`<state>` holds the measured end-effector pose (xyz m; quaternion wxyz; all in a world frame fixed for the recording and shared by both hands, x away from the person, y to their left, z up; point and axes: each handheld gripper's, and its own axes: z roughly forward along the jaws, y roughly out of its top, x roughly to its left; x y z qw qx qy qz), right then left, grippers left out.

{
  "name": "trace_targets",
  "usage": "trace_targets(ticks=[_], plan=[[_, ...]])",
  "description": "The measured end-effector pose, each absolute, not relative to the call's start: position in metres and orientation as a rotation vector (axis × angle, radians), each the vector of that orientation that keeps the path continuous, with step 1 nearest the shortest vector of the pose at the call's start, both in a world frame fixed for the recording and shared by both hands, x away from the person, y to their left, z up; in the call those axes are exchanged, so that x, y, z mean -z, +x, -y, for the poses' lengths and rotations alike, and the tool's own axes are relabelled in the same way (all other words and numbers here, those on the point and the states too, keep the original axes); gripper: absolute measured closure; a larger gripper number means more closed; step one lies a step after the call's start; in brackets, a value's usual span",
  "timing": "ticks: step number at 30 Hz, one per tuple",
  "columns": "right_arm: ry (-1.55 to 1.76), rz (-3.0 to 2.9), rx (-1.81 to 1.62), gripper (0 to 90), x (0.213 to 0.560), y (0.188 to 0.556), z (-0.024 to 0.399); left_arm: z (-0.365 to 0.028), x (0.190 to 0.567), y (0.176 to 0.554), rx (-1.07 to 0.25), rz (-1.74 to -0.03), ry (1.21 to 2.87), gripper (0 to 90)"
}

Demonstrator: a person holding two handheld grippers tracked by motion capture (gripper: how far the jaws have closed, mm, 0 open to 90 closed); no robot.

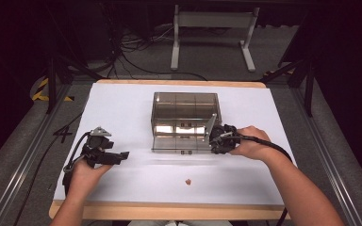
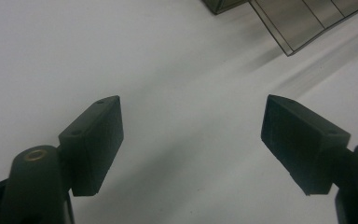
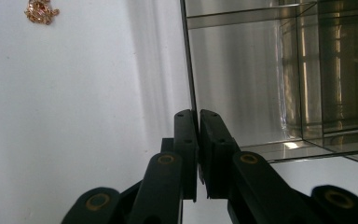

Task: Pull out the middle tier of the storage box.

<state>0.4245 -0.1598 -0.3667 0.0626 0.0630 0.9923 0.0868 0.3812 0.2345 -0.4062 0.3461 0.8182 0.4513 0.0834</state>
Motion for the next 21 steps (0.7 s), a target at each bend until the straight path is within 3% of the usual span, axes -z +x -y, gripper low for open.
trace_targets(ticks=[21], plan=[[0.257,-2.952,-0.494,77.9,0.341,0.409,0.159,-0.234,0.406,0.381,-0.213,-1.17,2.124,21.5]])
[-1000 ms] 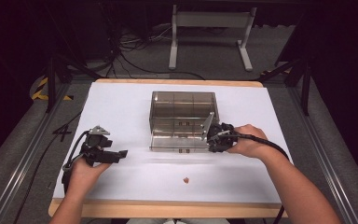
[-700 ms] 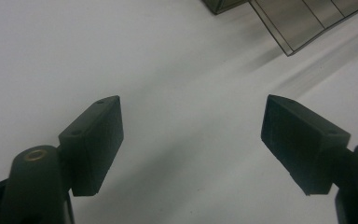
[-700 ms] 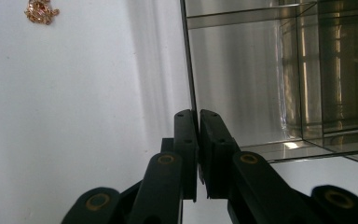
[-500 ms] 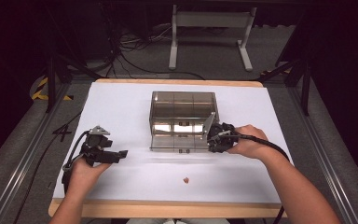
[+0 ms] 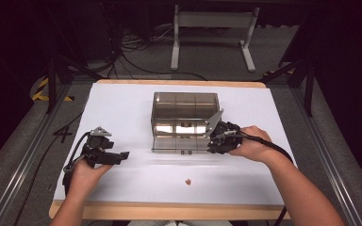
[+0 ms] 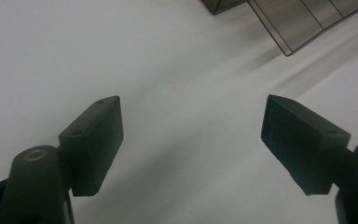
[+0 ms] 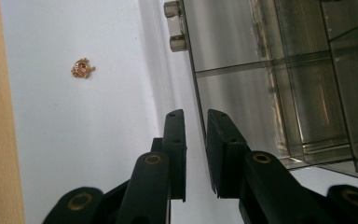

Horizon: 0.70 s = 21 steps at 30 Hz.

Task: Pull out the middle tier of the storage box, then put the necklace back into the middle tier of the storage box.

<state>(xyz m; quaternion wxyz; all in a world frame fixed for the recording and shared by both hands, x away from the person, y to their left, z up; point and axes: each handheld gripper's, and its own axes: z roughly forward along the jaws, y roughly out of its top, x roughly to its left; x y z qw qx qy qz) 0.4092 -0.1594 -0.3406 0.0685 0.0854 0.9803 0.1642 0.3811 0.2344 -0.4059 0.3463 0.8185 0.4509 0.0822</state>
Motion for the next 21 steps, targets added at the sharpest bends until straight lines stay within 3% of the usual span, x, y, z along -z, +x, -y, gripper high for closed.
trace_targets(ticks=[21], plan=[[0.274,-2.932,-0.671,76.8,0.347,0.386,0.147,-0.234,0.406,0.38,-0.219,-1.173,2.127,21.5]])
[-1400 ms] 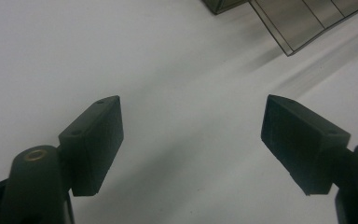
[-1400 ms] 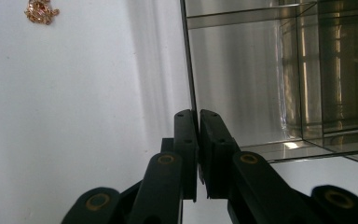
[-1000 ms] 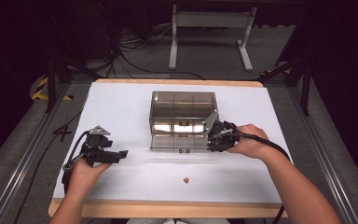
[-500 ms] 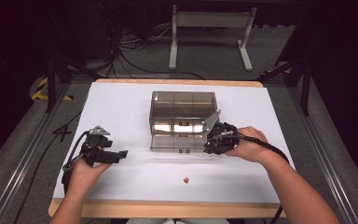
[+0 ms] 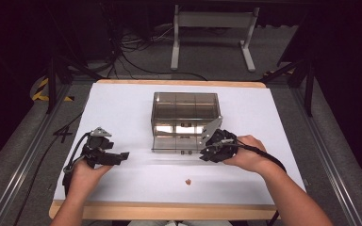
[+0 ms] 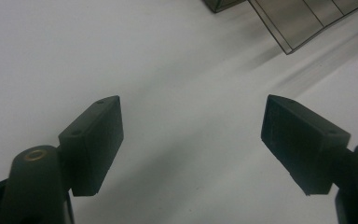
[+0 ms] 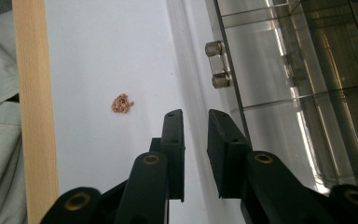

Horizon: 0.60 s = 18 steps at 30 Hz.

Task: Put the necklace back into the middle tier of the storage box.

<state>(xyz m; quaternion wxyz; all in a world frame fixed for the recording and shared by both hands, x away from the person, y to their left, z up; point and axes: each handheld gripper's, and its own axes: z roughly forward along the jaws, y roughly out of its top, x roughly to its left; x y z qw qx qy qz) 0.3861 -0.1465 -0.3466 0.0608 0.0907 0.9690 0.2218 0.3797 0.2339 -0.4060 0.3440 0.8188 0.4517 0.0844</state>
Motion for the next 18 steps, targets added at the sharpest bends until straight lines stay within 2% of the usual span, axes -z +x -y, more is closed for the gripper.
trace_targets(ticks=[18], plan=[[0.287,-2.909,-0.793,76.1,0.361,0.373,0.135,-0.234,0.406,0.38,-0.212,-1.172,2.125,21.5]])
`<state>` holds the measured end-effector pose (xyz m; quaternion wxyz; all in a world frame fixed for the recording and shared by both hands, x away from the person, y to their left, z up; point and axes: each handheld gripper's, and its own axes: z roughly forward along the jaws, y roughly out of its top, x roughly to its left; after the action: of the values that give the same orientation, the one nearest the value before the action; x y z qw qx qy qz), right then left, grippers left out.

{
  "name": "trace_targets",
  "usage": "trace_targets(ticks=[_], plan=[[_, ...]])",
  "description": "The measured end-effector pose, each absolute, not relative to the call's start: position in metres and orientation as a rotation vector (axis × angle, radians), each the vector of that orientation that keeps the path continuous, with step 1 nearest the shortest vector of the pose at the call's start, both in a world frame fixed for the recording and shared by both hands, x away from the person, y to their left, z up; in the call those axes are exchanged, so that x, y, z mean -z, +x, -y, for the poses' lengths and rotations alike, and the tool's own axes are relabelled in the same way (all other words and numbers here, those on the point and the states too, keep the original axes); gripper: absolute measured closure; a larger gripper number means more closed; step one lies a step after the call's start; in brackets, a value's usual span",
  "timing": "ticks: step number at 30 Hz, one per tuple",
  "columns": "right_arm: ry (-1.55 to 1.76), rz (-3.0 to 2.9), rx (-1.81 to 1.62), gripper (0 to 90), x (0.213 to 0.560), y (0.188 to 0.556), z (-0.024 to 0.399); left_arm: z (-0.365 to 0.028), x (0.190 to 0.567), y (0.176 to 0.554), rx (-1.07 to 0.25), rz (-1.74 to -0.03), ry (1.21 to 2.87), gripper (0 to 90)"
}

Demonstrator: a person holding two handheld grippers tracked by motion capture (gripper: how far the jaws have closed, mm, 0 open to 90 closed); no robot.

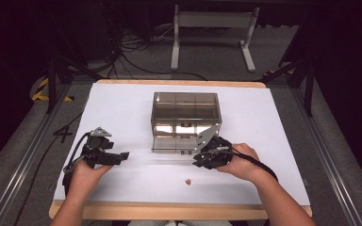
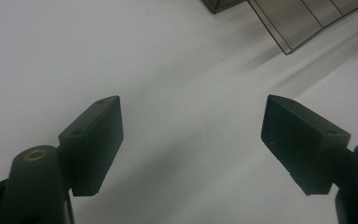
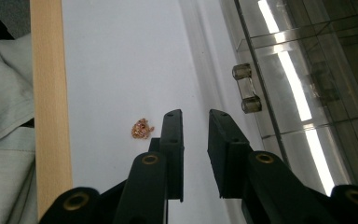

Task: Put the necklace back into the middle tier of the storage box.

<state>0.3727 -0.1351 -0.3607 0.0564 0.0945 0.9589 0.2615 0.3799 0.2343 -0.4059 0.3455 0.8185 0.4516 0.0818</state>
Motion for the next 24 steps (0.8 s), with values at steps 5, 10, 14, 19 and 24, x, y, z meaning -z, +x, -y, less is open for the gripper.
trace_targets(ticks=[5,10,14,19,24], plan=[[0.289,-2.907,-0.805,75.4,0.365,0.369,0.131,-0.234,0.406,0.38,-0.213,-1.173,2.128,21.6],[0.3,-2.919,-0.831,75.0,0.37,0.367,0.126,-0.234,0.407,0.38,-0.207,-1.17,2.131,21.6],[0.297,-2.931,-0.825,74.8,0.376,0.367,0.122,-0.234,0.406,0.38,-0.211,-1.167,2.133,21.6],[0.285,-2.959,-0.807,74.2,0.385,0.365,0.118,-0.234,0.406,0.38,-0.212,-1.168,2.133,21.6],[0.269,-2.98,-0.789,73.7,0.391,0.364,0.114,-0.233,0.406,0.38,-0.214,-1.168,2.135,21.6]])
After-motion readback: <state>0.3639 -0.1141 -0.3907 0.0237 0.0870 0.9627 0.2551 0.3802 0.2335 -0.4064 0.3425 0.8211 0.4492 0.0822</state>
